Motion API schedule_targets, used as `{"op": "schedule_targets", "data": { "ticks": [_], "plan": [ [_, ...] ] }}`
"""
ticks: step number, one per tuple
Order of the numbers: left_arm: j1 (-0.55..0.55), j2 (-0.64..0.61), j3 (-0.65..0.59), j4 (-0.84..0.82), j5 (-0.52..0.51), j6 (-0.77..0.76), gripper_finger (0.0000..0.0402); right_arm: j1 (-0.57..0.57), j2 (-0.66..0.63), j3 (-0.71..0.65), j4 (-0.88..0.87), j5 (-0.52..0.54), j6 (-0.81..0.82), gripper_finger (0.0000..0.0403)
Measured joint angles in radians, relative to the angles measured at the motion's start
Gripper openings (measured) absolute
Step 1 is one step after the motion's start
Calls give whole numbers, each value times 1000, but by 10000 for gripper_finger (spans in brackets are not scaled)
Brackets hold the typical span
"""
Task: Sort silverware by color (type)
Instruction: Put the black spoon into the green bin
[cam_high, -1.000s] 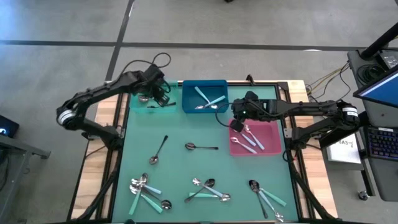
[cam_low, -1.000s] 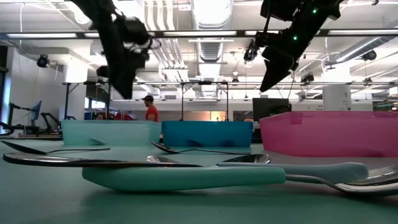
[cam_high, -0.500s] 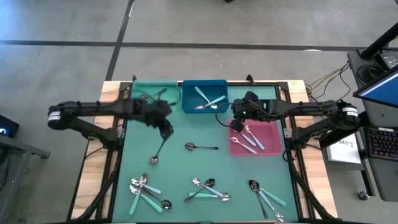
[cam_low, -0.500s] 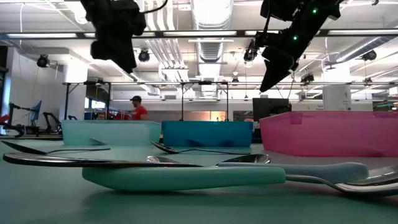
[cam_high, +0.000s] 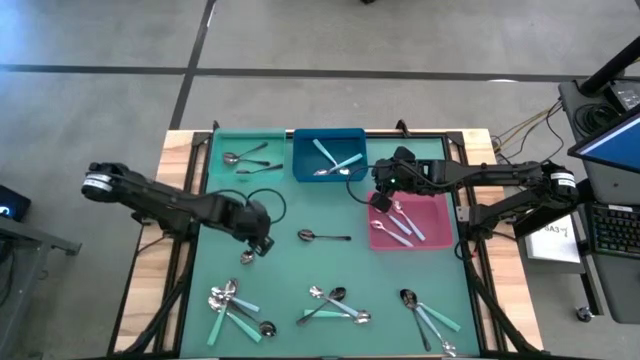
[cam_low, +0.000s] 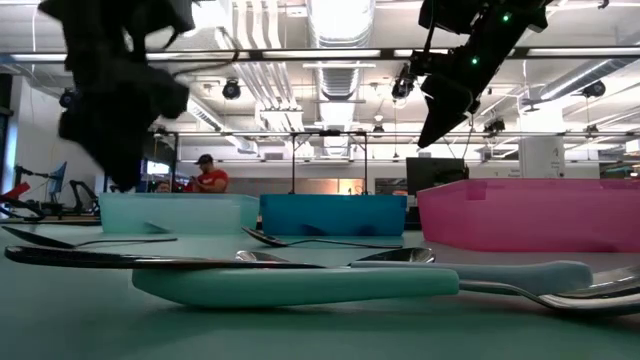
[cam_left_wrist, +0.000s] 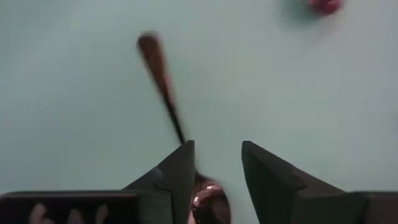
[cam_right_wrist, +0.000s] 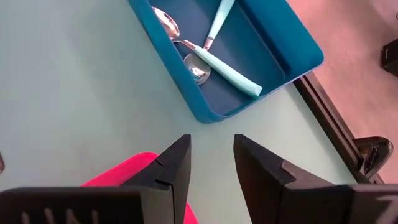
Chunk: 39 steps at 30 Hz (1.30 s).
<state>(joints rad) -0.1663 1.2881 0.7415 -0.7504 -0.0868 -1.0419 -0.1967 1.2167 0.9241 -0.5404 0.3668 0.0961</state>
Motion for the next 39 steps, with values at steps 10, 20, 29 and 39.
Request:
{"op": "schedule_targets", "data": {
  "ticks": [10, 20, 29, 39],
  "plan": [
    [-3, 0, -155, 193, 46, -53, 224, 0, 0, 0, 0, 0, 0, 112],
    [-2, 34, -198, 199, 16, -72, 173, 0, 0, 0, 0, 0, 0, 112],
    [-6, 147, -185, 176, -62, -39, 66, 0, 0, 0, 0, 0, 0, 112],
    [11, 116, -132, 129, -226, 17, 5, 0, 0, 0, 0, 0, 0, 112]
  ]
}}
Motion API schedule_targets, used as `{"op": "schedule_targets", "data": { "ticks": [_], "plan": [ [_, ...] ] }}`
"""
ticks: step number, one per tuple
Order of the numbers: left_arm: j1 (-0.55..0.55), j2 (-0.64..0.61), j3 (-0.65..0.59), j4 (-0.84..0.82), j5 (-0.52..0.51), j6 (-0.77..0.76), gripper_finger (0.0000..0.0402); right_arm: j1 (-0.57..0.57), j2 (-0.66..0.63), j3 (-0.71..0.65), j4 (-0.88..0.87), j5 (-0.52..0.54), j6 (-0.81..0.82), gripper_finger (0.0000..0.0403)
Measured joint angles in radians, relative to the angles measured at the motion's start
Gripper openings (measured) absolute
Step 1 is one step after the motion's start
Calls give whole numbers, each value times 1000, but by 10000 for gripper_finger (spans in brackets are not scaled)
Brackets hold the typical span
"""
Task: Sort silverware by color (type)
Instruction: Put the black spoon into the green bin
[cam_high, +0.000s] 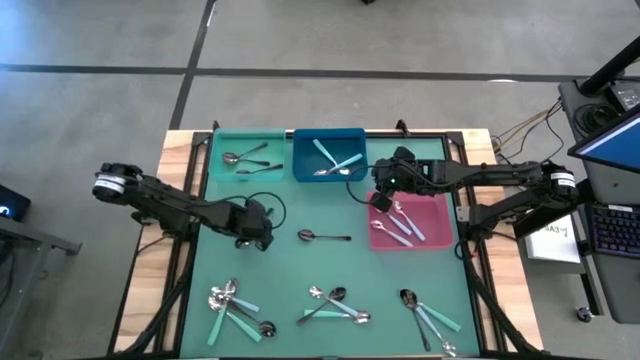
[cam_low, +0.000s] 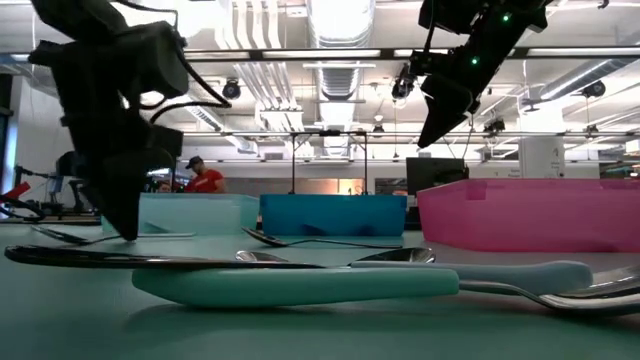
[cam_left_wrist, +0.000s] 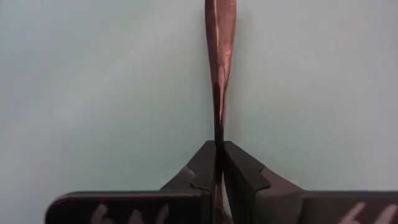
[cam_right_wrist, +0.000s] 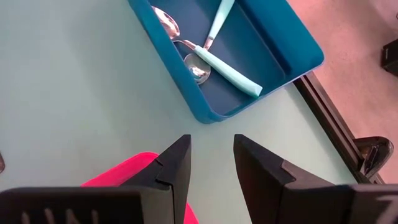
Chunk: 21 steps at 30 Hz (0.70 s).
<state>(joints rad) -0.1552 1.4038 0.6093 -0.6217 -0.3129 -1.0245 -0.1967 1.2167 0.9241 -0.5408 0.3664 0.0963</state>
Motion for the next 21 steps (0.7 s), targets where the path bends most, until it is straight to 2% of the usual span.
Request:
{"op": "schedule_targets", "data": {
  "ticks": [5, 11, 15, 21],
  "plan": [
    [61, -15, 70, -69, -43, 87, 2, 0, 0, 0, 0, 0, 0, 112],
    [177, -36, 226, -180, -157, 300, 1, 0, 0, 0, 0, 0, 0, 112],
    [294, -42, 341, -235, -246, 485, 1, 0, 0, 0, 0, 0, 0, 112],
    [535, -41, 409, -225, -282, 736, 1, 0, 0, 0, 0, 0, 0, 112]
  ]
}}
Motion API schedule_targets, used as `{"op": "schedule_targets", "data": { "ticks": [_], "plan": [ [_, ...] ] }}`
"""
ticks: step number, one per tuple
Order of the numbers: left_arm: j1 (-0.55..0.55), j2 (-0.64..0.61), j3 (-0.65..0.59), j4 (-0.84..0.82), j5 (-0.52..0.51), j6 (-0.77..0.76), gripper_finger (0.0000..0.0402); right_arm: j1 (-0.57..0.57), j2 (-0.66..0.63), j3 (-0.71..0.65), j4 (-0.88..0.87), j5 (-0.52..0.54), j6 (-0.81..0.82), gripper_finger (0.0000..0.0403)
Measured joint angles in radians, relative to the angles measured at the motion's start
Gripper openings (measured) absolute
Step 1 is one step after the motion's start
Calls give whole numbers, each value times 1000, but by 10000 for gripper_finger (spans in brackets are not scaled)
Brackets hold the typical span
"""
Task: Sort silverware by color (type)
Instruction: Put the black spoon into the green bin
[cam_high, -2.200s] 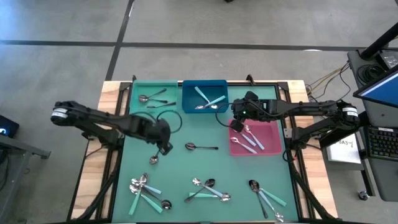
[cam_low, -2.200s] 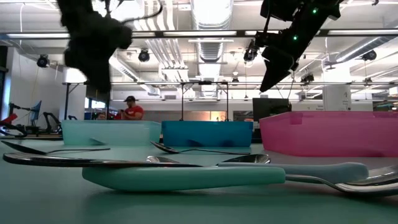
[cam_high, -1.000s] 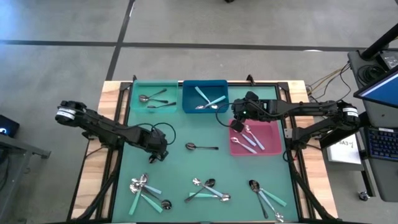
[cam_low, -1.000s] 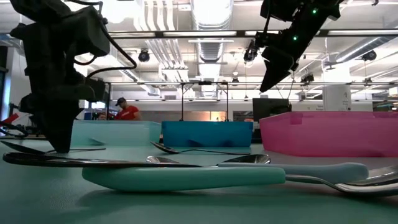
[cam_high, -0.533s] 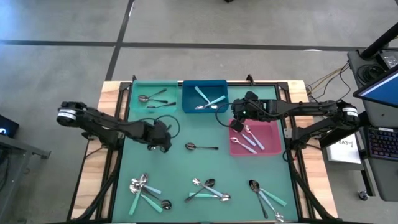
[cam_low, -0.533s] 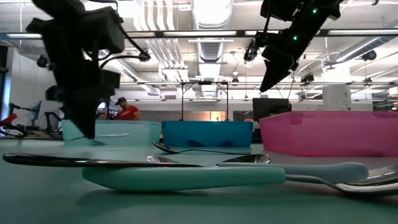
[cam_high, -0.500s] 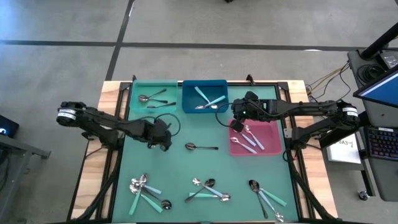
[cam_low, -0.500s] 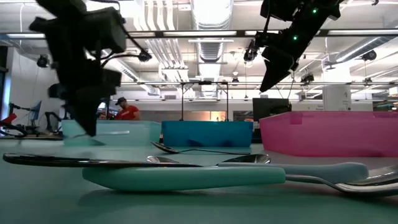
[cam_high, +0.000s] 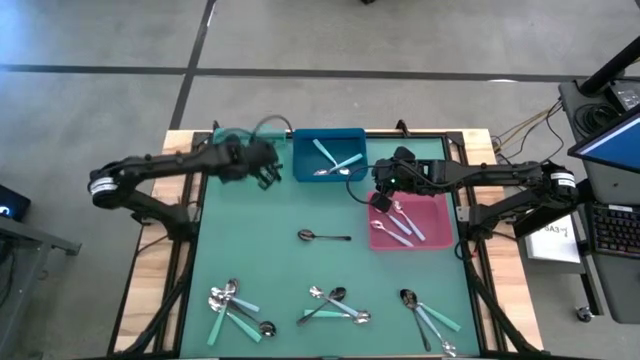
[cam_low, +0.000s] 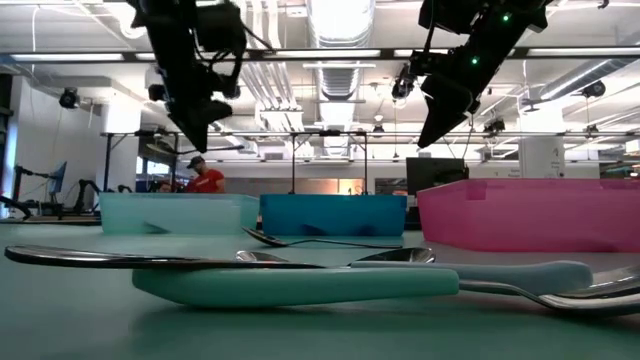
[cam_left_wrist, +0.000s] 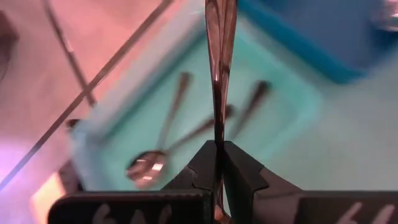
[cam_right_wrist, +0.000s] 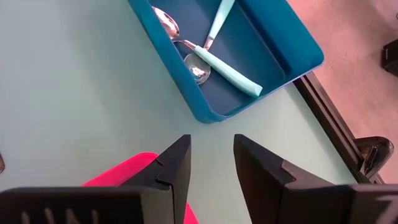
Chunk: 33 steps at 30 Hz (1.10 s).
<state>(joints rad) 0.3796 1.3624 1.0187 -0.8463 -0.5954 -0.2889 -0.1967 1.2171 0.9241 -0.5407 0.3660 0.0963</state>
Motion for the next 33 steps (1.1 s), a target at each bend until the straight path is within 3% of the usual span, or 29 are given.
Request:
{"op": "schedule_targets", "data": {
  "ticks": [8, 16, 18, 22, 24, 29, 33],
  "plan": [
    [255, 3, -27, 76, 119, 199, 22, 0, 0, 0, 0, 0, 0, 112],
    [292, 7, -27, 78, 113, 237, 78, 0, 0, 0, 0, 0, 0, 112],
    [283, 2, -27, 48, 159, 197, 90, 0, 0, 0, 0, 0, 0, 112],
    [233, -2, -31, -29, 381, 137, 109, 0, 0, 0, 0, 0, 0, 112],
    [178, -2, -41, -51, 441, 104, 113, 0, 0, 0, 0, 0, 0, 112],
    [-55, -7, -53, -68, 465, -4, 116, 0, 0, 0, 0, 0, 0, 112],
    [-275, -16, -53, -75, 427, -150, 116, 0, 0, 0, 0, 0, 0, 112]
  ]
}}
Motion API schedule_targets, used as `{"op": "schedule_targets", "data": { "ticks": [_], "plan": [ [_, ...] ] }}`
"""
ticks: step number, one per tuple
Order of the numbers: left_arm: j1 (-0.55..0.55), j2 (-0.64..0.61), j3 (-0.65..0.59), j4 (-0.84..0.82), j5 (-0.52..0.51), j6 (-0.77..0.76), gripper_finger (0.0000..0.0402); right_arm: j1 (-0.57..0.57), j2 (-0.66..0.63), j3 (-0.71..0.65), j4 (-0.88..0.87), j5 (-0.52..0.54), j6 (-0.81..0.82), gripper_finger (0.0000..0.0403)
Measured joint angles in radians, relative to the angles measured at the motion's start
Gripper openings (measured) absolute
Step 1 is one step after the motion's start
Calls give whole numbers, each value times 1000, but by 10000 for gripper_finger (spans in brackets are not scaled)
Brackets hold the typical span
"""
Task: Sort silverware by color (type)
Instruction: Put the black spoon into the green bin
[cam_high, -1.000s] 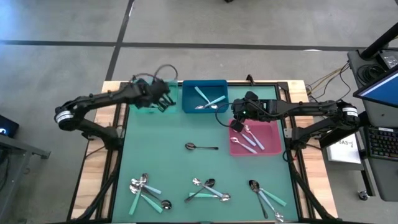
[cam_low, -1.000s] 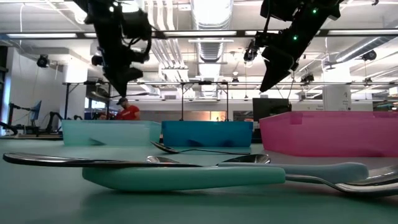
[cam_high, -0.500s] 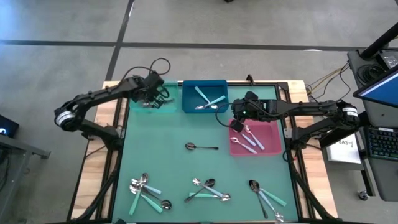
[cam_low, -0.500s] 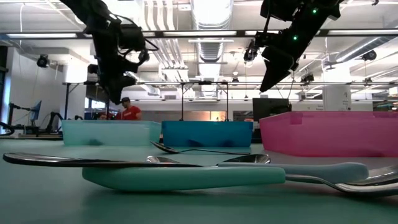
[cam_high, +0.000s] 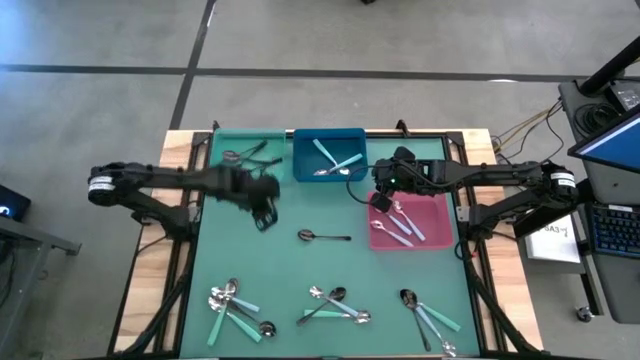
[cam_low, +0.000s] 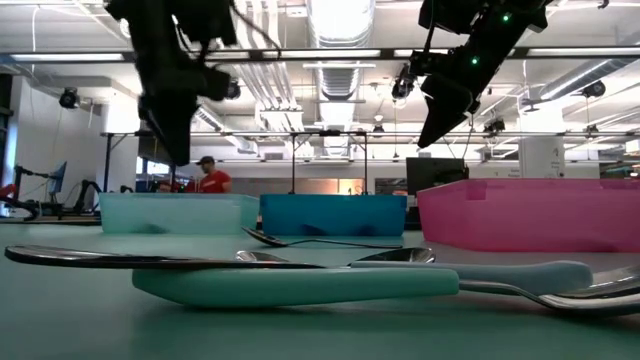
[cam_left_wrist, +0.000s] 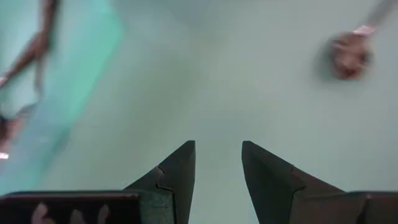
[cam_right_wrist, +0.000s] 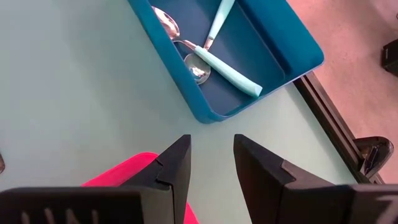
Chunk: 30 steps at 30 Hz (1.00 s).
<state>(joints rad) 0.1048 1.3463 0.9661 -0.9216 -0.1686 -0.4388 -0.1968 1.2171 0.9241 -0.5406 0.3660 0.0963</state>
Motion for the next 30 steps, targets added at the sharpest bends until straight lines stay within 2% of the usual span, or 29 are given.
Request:
{"op": "schedule_targets", "data": {
  "ticks": [3, 6, 10, 13, 16, 22, 30],
  "plan": [
    [-162, -1, 0, -34, -61, -152, 116, 0, 0, 0, 0, 0, 0, 112],
    [-296, 0, 0, -69, -71, -324, 116, 0, 0, 0, 0, 0, 0, 112],
    [-434, 14, 0, -130, -37, -581, 116, 0, 0, 0, 0, 0, 0, 112],
    [-536, 31, 0, -143, 3, -680, 117, 0, 0, 0, 0, 0, 0, 112],
    [-641, 53, 0, -123, 13, -680, 117, 0, 0, 0, 0, 0, 0, 112],
    [-833, 107, 0, -15, 14, -564, 117, 0, 0, 0, 0, 0, 0, 112],
    [-984, 185, 0, 222, 15, -515, 117, 0, 0, 0, 0, 0, 0, 112]
  ]
}}
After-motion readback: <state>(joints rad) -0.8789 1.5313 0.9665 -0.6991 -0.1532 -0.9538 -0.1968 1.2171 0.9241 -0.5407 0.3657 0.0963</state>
